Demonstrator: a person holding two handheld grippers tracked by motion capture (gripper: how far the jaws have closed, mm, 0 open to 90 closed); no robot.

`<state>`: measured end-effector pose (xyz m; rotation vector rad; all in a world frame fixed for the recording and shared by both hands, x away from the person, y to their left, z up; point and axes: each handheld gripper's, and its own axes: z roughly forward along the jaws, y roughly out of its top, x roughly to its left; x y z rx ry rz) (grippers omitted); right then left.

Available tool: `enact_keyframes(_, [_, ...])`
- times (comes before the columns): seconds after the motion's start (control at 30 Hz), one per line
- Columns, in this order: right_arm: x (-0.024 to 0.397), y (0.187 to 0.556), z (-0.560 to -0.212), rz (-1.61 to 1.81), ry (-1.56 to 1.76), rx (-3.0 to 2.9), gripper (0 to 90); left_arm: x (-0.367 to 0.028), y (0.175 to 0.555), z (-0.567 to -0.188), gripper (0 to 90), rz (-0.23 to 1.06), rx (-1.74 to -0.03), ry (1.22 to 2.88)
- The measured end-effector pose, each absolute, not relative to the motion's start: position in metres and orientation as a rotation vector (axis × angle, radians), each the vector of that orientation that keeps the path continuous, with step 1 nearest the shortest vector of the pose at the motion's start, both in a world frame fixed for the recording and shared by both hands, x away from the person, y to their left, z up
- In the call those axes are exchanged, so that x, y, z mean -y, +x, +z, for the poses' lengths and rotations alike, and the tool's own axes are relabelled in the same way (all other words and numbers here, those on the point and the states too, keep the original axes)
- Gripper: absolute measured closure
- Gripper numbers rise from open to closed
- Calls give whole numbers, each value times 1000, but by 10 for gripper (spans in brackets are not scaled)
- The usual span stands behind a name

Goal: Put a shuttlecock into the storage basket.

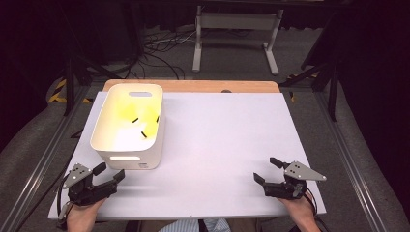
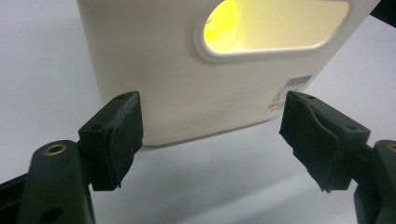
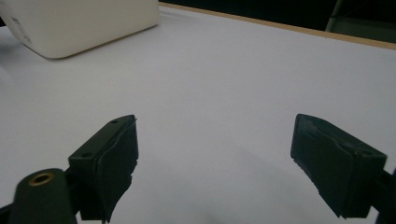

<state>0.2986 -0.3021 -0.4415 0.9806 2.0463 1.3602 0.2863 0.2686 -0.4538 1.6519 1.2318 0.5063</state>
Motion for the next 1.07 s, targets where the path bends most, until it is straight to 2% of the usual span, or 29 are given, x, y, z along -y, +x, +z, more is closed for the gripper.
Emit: enact_keyframes(1.07, [303,298,-441,1368,982,-2037,154,-270,288,-453,215,559,-1223,1617])
